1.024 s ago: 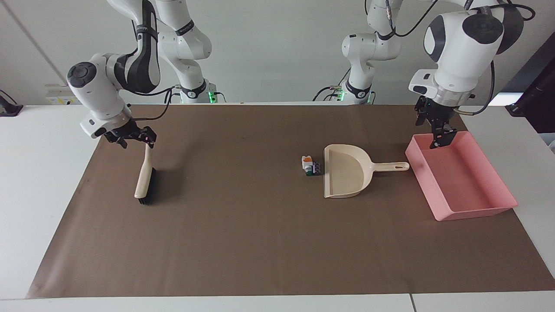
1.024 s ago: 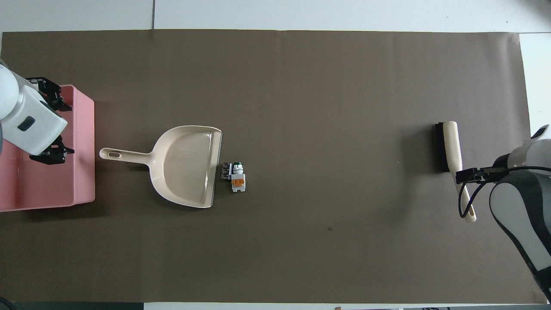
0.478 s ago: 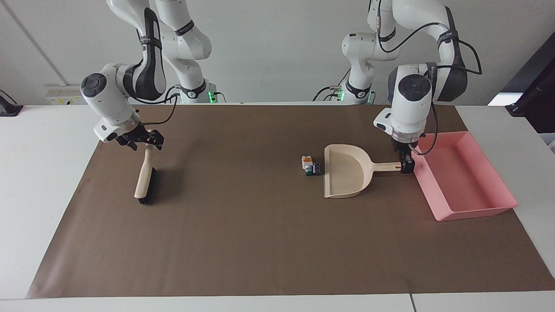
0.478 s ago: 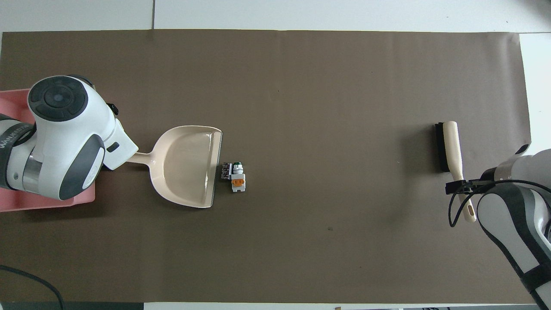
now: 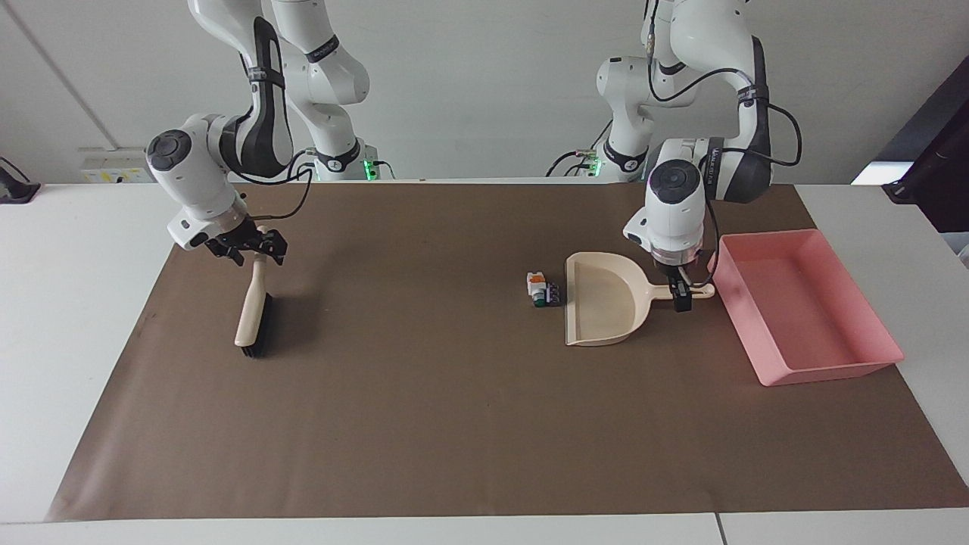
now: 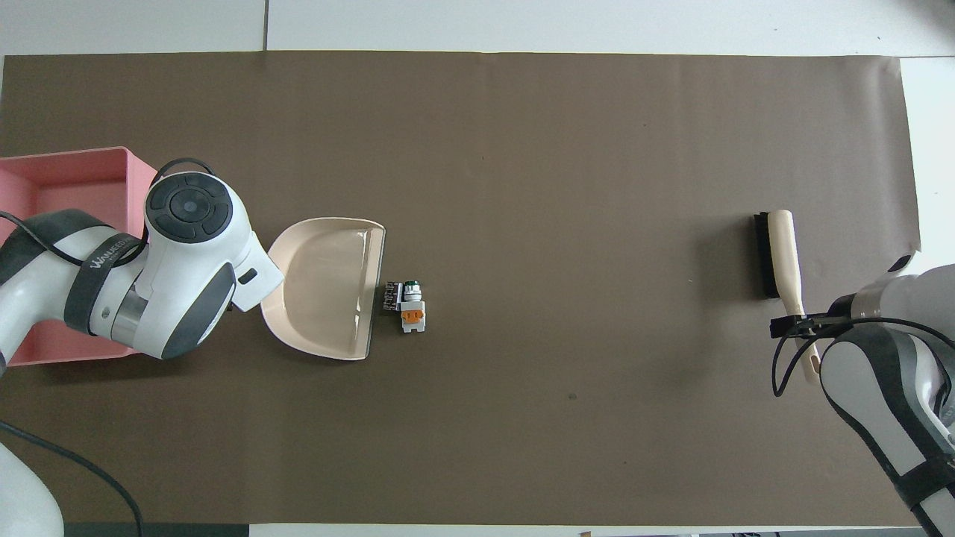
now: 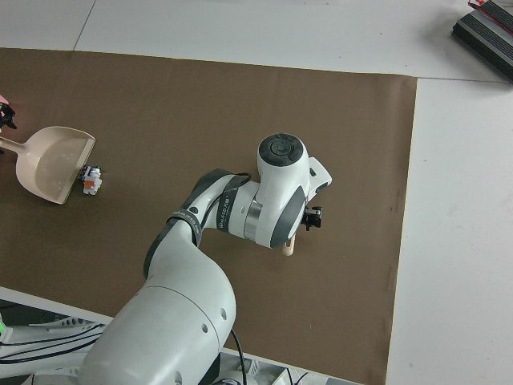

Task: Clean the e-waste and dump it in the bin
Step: 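Grasp the beige dustpan handle with the left gripper while the right gripper approaches the brush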

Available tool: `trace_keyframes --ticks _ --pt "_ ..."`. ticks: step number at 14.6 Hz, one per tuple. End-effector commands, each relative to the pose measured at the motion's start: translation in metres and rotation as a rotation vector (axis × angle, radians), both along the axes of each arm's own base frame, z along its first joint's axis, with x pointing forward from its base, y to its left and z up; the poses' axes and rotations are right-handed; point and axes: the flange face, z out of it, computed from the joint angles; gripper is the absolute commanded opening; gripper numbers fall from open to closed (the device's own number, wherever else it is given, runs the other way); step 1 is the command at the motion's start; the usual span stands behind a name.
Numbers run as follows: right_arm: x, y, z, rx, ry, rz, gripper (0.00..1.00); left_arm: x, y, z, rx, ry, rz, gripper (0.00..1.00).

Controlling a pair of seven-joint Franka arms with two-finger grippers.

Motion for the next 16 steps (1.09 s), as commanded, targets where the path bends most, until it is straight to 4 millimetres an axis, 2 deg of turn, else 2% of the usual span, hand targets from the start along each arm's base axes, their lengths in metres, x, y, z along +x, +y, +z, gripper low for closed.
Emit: trace_keyframes --ticks 1,3,4,5,6,7,8,10,11,12,13,14,16 --pt "-0.004 -0.006 0.001 0.015 -0.026 0.007 0.82 -0.012 -0.005 -0.022 0.053 -0.021 -0.001 0.87" --pt "-0.003 -0.006 0.000 0.014 -0.030 0.007 0.71 -0.016 -0.003 -0.024 0.066 -0.011 0.003 0.87" --pt "-0.004 -0.006 0.000 0.014 -0.029 0.005 0.59 -0.016 -0.003 -0.024 0.066 -0.011 0.005 0.86" --pt "-0.003 -0.004 0.000 0.014 -0.029 0.008 0.45 -0.016 -0.004 -0.024 0.066 -0.013 0.006 0.86" --pt "-0.003 -0.004 0.000 0.014 -0.027 0.004 0.21 -0.017 -0.006 -0.024 0.068 -0.014 0.011 0.83" --pt "-0.003 -0.004 0.000 0.014 -0.027 -0.002 0.02 -0.018 -0.010 -0.025 0.068 -0.021 0.024 0.78" --pt "-0.002 -0.004 0.001 0.013 -0.028 -0.005 0.00 -0.018 -0.013 -0.023 0.066 -0.032 0.033 0.68" --pt "-0.001 0.000 0.001 0.014 -0.026 -0.006 0.00 -0.016 -0.014 -0.016 0.060 -0.049 0.040 0.37" --pt "0.000 0.001 0.001 0.013 -0.023 -0.019 0.00 -0.015 -0.015 -0.013 0.058 -0.062 0.059 0.33" --pt "0.004 0.003 0.006 0.011 -0.027 -0.022 0.00 -0.016 -0.015 -0.012 0.058 -0.075 0.090 0.17" --pt "0.009 0.005 0.010 0.010 -0.018 -0.030 0.00 -0.017 -0.015 -0.012 0.065 -0.070 0.101 0.05" --pt "0.016 0.008 0.021 0.008 -0.009 -0.043 0.00 -0.016 -0.015 -0.011 0.064 -0.072 0.101 0.00" --pt "0.033 0.035 0.048 0.004 0.000 -0.037 0.00 -0.012 -0.014 0.001 0.058 -0.091 0.101 0.00"
